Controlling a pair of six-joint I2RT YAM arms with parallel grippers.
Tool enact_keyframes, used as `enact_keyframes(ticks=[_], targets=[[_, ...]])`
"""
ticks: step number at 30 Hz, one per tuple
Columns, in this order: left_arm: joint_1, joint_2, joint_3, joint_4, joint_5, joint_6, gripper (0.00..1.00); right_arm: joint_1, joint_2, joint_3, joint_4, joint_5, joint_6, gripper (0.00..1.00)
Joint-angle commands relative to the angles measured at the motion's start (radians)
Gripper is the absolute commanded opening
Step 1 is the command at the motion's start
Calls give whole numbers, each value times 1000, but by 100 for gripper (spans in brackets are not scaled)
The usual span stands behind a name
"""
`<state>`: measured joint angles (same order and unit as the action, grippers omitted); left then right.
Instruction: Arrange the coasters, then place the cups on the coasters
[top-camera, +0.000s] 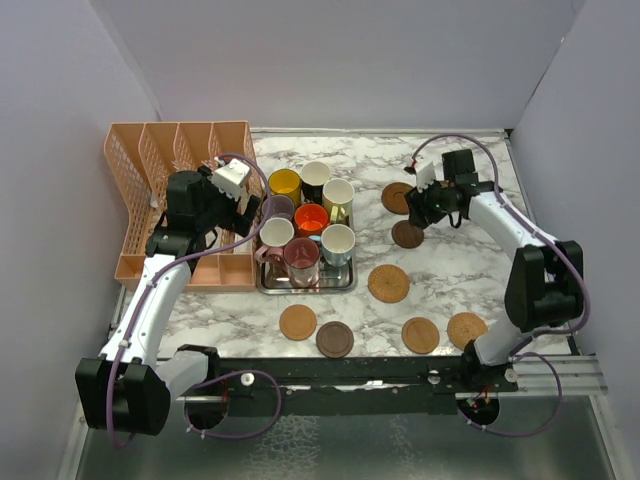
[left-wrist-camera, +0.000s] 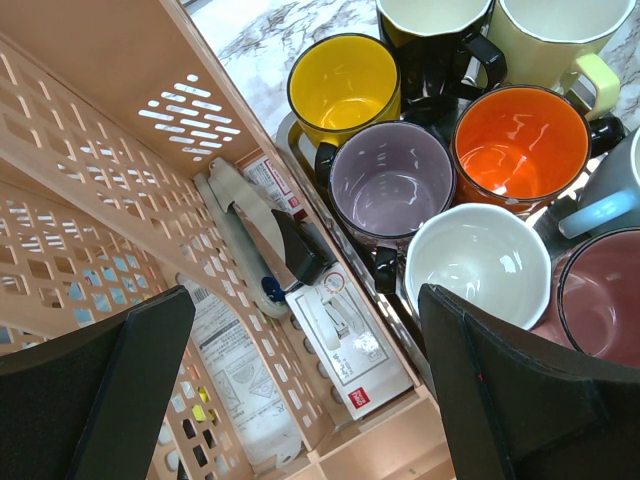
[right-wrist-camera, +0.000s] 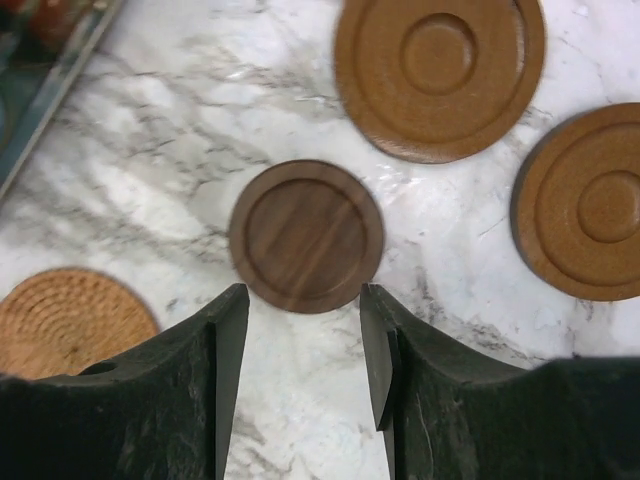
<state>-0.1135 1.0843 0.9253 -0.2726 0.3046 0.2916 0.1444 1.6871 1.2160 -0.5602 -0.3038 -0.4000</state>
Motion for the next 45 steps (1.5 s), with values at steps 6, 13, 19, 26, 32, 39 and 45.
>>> enact_keyframes(ticks=[6, 13, 19, 26, 32, 39, 45], targets=[[-5, -12, 1, -2, 18, 8, 99, 85, -231, -222, -44, -177, -131, 55], [-4, -17, -7, -2, 24, 10, 99, 196, -283, -361, -1, -218, -152, 56], [-5, -24, -9, -2, 27, 10, 99, 274, -213, -385, 40, -146, -131, 49], [-5, -30, -16, -2, 30, 12, 99, 285, -158, -392, 60, -42, -144, 45], [-5, -32, -16, 0, 34, 16, 99, 284, -121, -413, 68, 61, -162, 43], [-4, -34, -17, -2, 31, 17, 99, 215, -162, -442, 50, 91, -205, 38], [-5, -35, -24, -2, 31, 20, 99, 185, -192, -458, -1, 92, -252, 38]])
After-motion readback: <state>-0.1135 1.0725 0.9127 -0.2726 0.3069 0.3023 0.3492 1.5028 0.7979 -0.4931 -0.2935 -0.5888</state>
